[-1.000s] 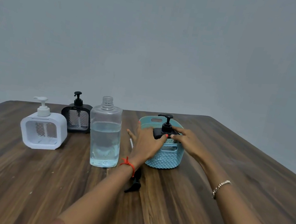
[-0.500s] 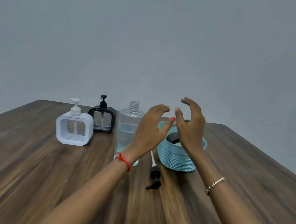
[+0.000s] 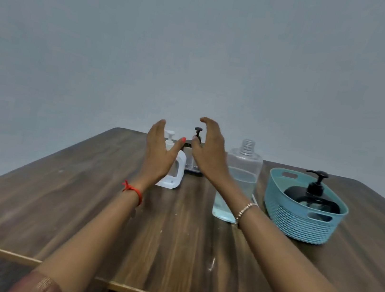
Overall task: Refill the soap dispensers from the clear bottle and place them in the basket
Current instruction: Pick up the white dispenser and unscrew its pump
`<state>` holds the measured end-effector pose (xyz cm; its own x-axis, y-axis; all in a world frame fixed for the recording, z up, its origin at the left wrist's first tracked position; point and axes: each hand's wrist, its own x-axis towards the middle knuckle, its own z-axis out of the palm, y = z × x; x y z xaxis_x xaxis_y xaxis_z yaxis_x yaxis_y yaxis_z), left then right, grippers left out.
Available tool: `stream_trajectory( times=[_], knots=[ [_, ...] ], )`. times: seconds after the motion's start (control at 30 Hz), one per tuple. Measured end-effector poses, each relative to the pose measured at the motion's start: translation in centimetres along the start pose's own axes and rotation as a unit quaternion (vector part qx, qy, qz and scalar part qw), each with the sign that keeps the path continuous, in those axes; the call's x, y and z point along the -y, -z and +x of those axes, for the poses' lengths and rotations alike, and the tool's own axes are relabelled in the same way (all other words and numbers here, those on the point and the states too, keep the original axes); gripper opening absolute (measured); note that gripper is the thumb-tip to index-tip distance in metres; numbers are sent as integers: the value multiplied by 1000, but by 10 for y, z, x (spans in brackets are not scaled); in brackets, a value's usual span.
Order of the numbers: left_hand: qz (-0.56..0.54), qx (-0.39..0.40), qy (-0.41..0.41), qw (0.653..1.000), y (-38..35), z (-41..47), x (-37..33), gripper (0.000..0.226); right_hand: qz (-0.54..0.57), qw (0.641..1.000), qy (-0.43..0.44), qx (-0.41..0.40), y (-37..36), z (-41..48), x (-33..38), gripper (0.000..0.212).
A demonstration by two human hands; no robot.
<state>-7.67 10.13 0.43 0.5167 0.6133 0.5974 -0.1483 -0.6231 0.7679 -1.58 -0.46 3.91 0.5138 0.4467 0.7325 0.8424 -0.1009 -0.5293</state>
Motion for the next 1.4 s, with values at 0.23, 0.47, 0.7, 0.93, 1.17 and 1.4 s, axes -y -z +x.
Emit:
stream_trajectory(
  times=[0.23,0.47,0.7,0.93,1.17,1.4],
  knots=[
    [-5,76,142,987,6,15,66,44,-13,970,-189,152,-66,10,-50,33],
    [-43,95,152,983,4,27,94,36,24,968,-185,166,-91,18,-66,22],
    [-100,106,183,972,11,28,98,86,98,961,-199,167,-69,13,-54,26],
    [-130,115,143,974,16,16,67,44,75,966,-174,177,-20,6,-22,39],
    [-178,118,113,970,14,-9,29,27,69,986,-129,77,1,7,7,34],
    [-264,182,99,942,28,-20,1,42,250,938,-106,215,45,9,14,25]
  ],
)
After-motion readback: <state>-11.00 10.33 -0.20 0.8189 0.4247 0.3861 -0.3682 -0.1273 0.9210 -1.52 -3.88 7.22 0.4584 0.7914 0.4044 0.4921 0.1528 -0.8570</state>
